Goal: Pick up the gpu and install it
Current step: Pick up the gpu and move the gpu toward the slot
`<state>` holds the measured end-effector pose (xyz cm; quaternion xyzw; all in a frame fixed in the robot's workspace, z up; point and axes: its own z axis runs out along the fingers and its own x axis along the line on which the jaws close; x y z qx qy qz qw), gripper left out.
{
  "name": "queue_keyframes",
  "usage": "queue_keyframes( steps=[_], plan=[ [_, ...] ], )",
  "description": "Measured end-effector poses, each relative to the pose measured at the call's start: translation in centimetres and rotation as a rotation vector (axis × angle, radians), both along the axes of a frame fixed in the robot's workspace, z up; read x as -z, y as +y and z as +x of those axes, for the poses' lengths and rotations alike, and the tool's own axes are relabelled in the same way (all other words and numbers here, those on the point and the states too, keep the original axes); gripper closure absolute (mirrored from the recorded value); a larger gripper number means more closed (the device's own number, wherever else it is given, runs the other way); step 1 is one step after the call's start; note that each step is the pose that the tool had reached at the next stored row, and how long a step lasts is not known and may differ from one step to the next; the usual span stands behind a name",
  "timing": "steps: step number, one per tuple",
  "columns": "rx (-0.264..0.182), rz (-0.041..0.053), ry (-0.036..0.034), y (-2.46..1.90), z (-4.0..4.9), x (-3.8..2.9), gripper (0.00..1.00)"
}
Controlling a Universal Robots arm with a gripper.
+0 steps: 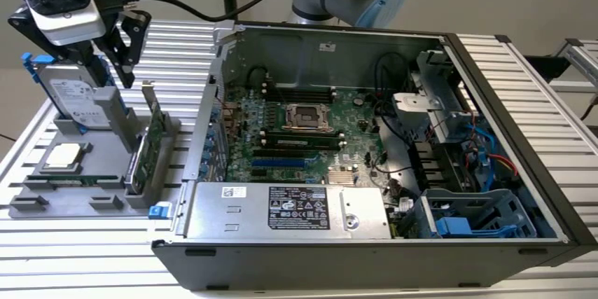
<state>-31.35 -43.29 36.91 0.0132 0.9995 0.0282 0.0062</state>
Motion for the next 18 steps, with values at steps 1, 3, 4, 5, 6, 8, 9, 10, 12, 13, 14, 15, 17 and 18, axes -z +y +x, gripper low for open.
queue_keyframes(
  steps=[1,3,4,5,6,8,9,10,12,13,14,15,17,18],
  plan=[
    [0.000,0.0002,-0.0001,0.00,0.00,0.00,0.00],
    [0.000,0.0002,0.0000,0.00,0.00,0.01,0.00],
    [0.000,0.0003,-0.0002,0.00,0.00,0.07,0.00],
    [0.000,0.0004,-0.0013,-0.01,0.00,0.19,0.00],
    [0.000,0.0003,-0.0026,-0.01,0.01,0.30,0.00],
    [0.000,0.0002,-0.0061,-0.02,0.01,0.60,0.00],
    [0.000,0.0003,-0.0078,-0.03,0.00,0.74,0.00],
    [0.000,0.0001,-0.0089,-0.08,0.00,0.84,0.00],
    [0.000,0.0002,-0.0107,-0.17,0.00,1.05,0.00],
    [0.000,0.0003,-0.0116,-0.21,0.00,1.17,0.00],
    [0.000,0.0002,-0.0122,-0.26,0.00,1.29,0.00],
    [0.000,0.0002,-0.0129,-0.30,0.00,1.42,0.00],
    [0.000,-0.0001,-0.0143,-0.38,0.00,1.68,0.00],
    [0.000,-0.0008,-0.0151,-0.41,0.00,1.81,0.00]
  ],
)
